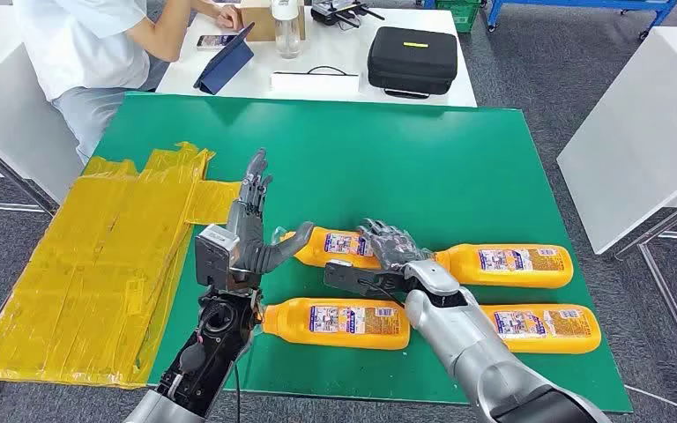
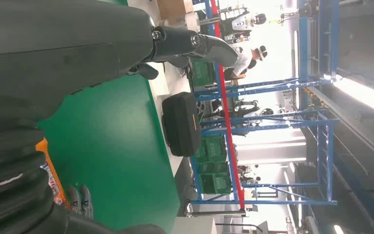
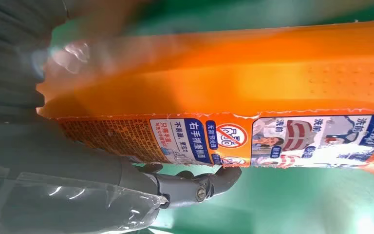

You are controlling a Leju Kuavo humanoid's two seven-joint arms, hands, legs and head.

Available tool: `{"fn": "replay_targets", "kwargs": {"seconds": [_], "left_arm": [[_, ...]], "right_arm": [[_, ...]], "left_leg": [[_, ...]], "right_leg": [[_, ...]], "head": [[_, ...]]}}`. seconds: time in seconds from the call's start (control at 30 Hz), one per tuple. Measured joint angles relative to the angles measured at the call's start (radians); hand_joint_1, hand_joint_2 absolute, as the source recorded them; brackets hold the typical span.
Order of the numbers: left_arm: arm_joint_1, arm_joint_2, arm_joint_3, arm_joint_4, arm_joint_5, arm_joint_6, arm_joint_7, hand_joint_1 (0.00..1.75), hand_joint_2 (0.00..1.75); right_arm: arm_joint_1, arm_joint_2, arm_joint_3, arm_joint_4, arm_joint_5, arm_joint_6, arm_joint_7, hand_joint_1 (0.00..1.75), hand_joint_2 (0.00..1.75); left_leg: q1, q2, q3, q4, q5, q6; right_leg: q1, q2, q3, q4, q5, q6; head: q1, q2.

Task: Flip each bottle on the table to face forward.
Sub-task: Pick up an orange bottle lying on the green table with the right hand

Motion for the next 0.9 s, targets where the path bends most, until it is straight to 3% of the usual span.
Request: {"fn": "replay_targets", "kwargs": {"seconds": [0.1,0.33,0.6,0.77,0.9], "left_arm": [[-0.003,-0.002,0.0,0.004,0.002,0.002,0.0,0.0,1.75],[-0.006,-0.004,0.0,0.007,0.007,0.002,0.0,0.0,1.75],[-0.006,-0.004,0.0,0.007,0.007,0.001,0.002,0.0,1.75],[0.003,-0.004,0.0,0.0,-0.005,0.01,0.005,0.0,1.75],[0.038,-0.004,0.0,-0.032,0.008,-0.04,0.013,0.0,1.75]], "right_arm": [[-0.013,0.001,0.0,0.023,0.009,0.005,0.021,1.74,1.75],[-0.029,0.004,0.0,0.067,0.04,-0.026,0.083,1.75,1.75],[-0.034,0.007,0.0,0.081,0.045,-0.051,0.091,1.75,1.75],[-0.013,0.012,-0.014,0.076,0.011,-0.197,0.062,1.75,1.75],[0.041,0.023,-0.077,0.008,-0.122,-0.381,-0.075,1.75,1.75]], "left_leg": [[0.0,0.0,0.001,0.0,0.0,0.0],[0.0,0.0,0.003,0.0,0.0,0.0],[0.0,0.0,0.004,0.0,0.0,0.0],[0.0,0.0,0.003,0.0,0.0,0.0],[0.0,0.0,0.0,0.0,0.0,0.0]], "right_leg": [[0.0,0.0,0.001,0.0,0.0,0.0],[0.0,0.0,0.003,0.0,0.0,0.0],[0.0,0.0,0.003,0.0,0.0,0.0],[0.0,0.0,0.003,0.0,0.0,0.0],[0.0,0.0,0.001,0.0,0.0,0.0]], "head": [[0.0,0.0],[0.0,0.0],[0.0,0.0],[0.0,0.0],[0.0,0.0]]}}
